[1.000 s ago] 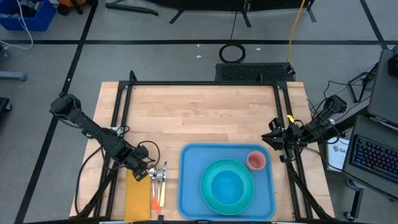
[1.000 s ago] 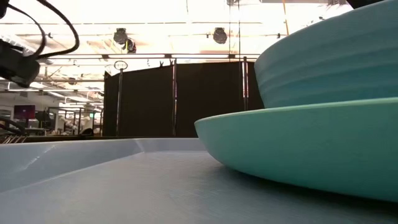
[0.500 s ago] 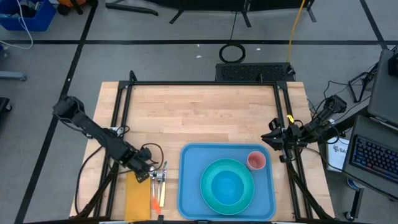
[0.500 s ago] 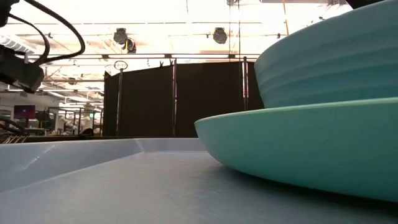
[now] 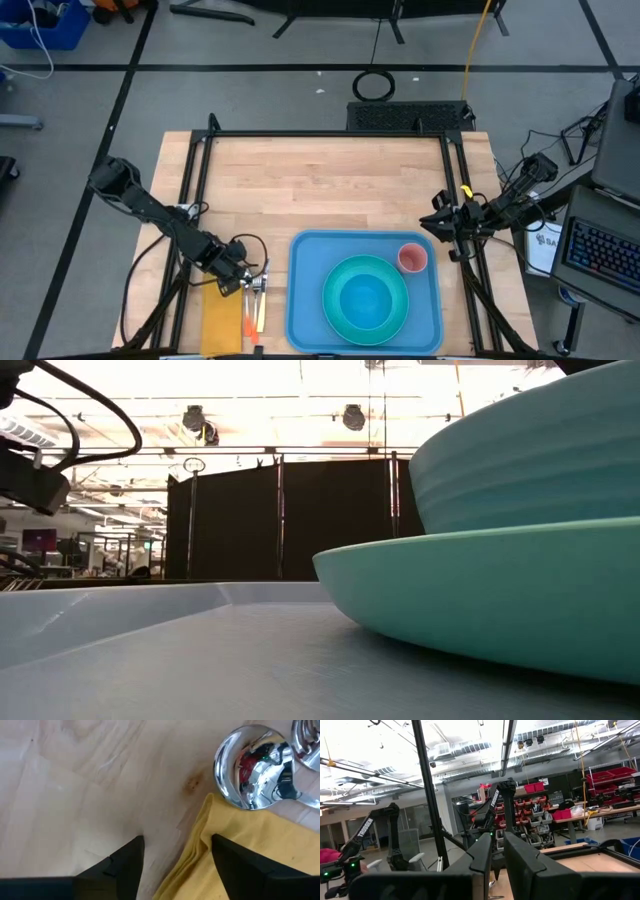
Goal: Set up tray
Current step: Put the yellow napkin on the blue serving tray to the left of the light blue plate
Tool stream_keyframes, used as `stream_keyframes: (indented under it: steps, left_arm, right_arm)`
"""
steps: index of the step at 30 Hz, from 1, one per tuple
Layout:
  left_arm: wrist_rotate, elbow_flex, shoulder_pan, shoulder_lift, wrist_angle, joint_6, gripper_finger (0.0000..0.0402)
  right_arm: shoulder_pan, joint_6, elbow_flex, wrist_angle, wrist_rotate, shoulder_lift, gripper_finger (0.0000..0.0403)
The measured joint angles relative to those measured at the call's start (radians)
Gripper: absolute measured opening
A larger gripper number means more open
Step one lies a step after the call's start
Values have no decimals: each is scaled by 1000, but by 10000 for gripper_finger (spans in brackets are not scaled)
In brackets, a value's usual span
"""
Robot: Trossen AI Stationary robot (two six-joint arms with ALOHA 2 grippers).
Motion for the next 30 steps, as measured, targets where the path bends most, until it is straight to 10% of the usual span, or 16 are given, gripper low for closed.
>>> stream_keyframes:
  steps: [12, 30]
  left_arm:
    - [-2, -2, -1, 3, 42, 30, 14]
    - [4, 89, -74, -3, -102, -77, 7]
  right_arm:
    - [0, 0, 0, 0, 0, 0, 43]
    - [0, 0, 0, 0, 0, 0, 43]
